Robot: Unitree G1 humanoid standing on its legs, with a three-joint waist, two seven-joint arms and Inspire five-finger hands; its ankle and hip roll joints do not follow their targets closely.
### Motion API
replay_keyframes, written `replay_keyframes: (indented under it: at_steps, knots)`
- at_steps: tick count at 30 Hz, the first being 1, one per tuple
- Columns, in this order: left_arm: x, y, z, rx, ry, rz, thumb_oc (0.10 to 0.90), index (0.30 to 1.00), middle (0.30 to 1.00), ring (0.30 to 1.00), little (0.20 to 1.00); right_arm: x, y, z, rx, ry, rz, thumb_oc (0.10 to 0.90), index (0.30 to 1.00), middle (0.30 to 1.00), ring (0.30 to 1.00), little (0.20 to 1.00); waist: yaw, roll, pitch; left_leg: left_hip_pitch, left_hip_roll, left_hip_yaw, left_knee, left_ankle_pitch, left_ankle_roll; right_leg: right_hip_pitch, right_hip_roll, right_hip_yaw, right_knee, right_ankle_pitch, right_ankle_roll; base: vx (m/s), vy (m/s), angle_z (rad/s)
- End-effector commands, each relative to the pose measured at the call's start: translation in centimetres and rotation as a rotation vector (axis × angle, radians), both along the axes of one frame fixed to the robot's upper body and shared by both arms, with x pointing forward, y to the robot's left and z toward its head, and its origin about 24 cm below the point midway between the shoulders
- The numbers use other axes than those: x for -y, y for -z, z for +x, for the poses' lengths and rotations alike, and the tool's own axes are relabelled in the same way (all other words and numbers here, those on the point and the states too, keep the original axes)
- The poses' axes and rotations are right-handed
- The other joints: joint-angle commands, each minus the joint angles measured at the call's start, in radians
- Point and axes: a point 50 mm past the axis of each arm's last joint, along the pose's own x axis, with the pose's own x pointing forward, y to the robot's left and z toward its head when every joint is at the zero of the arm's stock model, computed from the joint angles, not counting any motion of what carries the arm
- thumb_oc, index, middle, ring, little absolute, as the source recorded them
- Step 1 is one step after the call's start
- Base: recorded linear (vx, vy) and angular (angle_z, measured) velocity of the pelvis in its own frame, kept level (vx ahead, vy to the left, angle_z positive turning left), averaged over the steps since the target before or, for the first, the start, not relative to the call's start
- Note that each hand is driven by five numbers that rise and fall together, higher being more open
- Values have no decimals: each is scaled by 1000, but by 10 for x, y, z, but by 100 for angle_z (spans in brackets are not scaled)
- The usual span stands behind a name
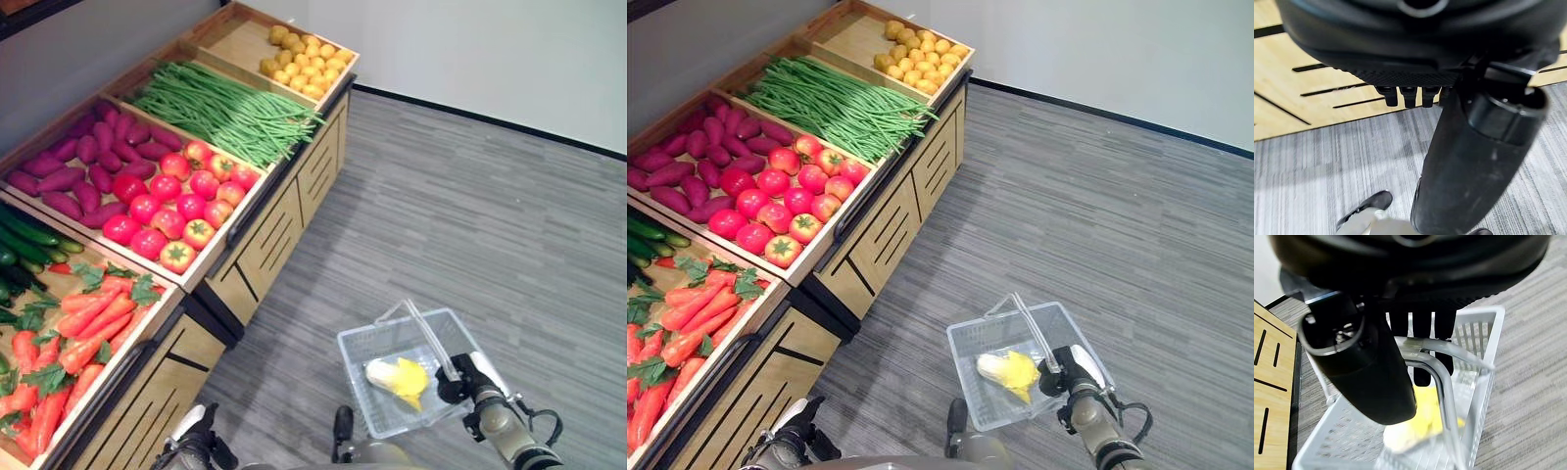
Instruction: Get the vegetables into the basket
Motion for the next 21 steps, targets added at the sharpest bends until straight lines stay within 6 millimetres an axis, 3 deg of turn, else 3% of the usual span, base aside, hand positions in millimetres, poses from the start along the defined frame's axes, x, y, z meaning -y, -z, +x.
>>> replay_keyframes:
  at_steps: [1,5,7,8,11,13,21]
  knots:
    - [-27,-6,-7,-33,7,100,900,1000,1000,1000,1000,17,-23,16,159,23,-55,400,300,300,300,300,4,-21,24,-48,22,185,-31,91,46,-4,-130,23,77,-21,147,26,-71,61]
    - [-21,-5,-5,-40,36,89,900,1000,1000,1000,1000,19,-24,12,165,46,-57,400,300,300,300,300,4,-14,27,-114,11,305,-131,66,50,32,-167,-55,38,-14,169,19,-8,91]
    - [-20,-4,-5,-43,41,90,900,1000,1000,1000,1000,18,-24,12,167,44,-54,400,300,300,300,300,5,-12,26,-131,4,324,-145,70,51,36,-175,-69,36,-14,174,33,59,75]
    - [-21,-5,-5,-44,43,91,900,1000,1000,1000,1000,18,-24,11,171,45,-56,400,300,300,300,300,5,-5,26,-147,7,365,-175,93,51,45,-183,-86,36,-19,179,64,106,43]
    - [-23,-4,-10,-59,29,95,900,1000,1000,1000,1000,13,-20,9,149,32,-47,400,300,300,300,300,23,-13,25,-150,-11,363,-174,83,63,69,-197,-88,43,-26,185,141,190,23]
    - [-30,-4,-19,-76,-6,104,900,1000,1000,1000,1000,6,-13,8,122,35,-28,400,300,300,300,300,37,-37,21,-149,-41,363,-180,63,89,74,-224,-72,44,-2,206,120,267,-18]
    - [-41,-7,-26,-74,-72,118,900,1000,1000,1000,1000,-1,0,1,66,78,-1,400,300,300,300,300,71,-82,18,-159,-87,349,-151,20,123,83,-268,-62,43,49,237,58,150,13]
